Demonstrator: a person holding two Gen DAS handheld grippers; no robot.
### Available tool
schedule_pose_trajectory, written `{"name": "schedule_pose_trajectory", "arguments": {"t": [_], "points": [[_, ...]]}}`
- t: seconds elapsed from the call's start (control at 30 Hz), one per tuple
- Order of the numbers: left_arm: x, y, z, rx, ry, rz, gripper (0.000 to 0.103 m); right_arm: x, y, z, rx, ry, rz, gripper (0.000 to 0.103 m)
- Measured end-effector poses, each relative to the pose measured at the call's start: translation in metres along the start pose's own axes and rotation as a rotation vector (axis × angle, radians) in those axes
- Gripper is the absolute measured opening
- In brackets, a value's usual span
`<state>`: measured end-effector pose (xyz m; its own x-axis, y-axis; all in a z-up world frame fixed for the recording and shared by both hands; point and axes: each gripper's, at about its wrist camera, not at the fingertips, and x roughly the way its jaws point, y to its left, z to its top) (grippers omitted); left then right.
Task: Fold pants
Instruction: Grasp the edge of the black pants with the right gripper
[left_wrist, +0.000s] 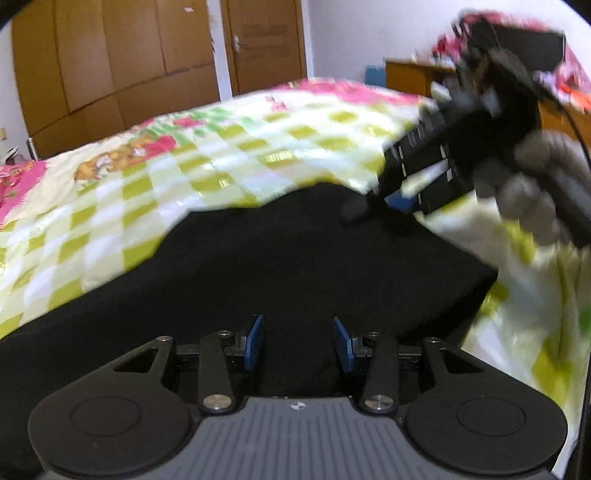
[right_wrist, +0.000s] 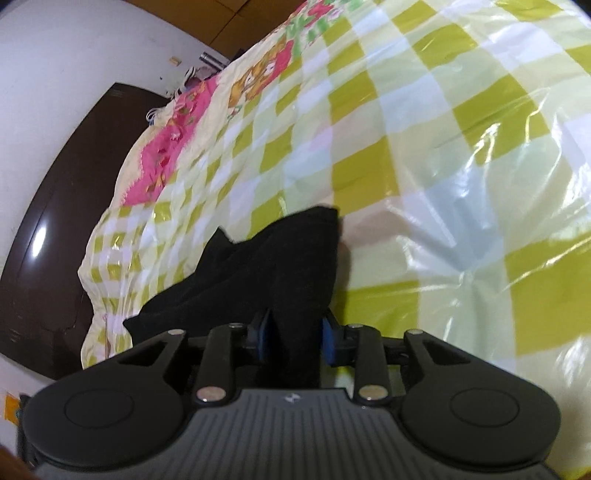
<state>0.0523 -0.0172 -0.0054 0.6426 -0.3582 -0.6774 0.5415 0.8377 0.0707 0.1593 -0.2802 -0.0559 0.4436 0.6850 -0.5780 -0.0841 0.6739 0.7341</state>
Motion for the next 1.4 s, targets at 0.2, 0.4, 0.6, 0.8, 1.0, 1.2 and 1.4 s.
{"name": "schedule_pose_trajectory", "arguments": {"t": [0.2,0.4,0.6,0.8,1.0,1.2,1.4], "points": [[0.003,0.0,-0.005,-0.032,0.024,-0.01,0.054,0.007,-0.011,0.019,0.002,-0.024,0.024,0.034],[0.007,-0.001,-0.004,-0.03,0.036,-0.002,0.054,0.022,-0.017,0.037,0.061,-0.071,-0.008,0.022],[0.005,0.002,-0.002,-0.055,0.018,0.001,0.055,0.004,-0.002,0.04,0.021,-0.109,-0.022,0.021],[-0.014,0.01,-0.004,-0.074,-0.032,0.016,0.055,-0.018,-0.009,0.0,0.071,-0.03,0.018,0.038],[-0.032,0.031,-0.005,-0.12,-0.064,0.091,0.055,-0.002,-0.009,-0.021,0.058,0.061,0.04,0.046],[-0.026,0.043,-0.002,-0.105,-0.077,0.187,0.056,0.001,-0.006,-0.019,0.055,0.101,0.065,0.048],[-0.013,0.06,-0.011,-0.148,-0.045,0.276,0.056,0.007,0.007,-0.026,-0.009,0.072,0.049,0.026]]}}
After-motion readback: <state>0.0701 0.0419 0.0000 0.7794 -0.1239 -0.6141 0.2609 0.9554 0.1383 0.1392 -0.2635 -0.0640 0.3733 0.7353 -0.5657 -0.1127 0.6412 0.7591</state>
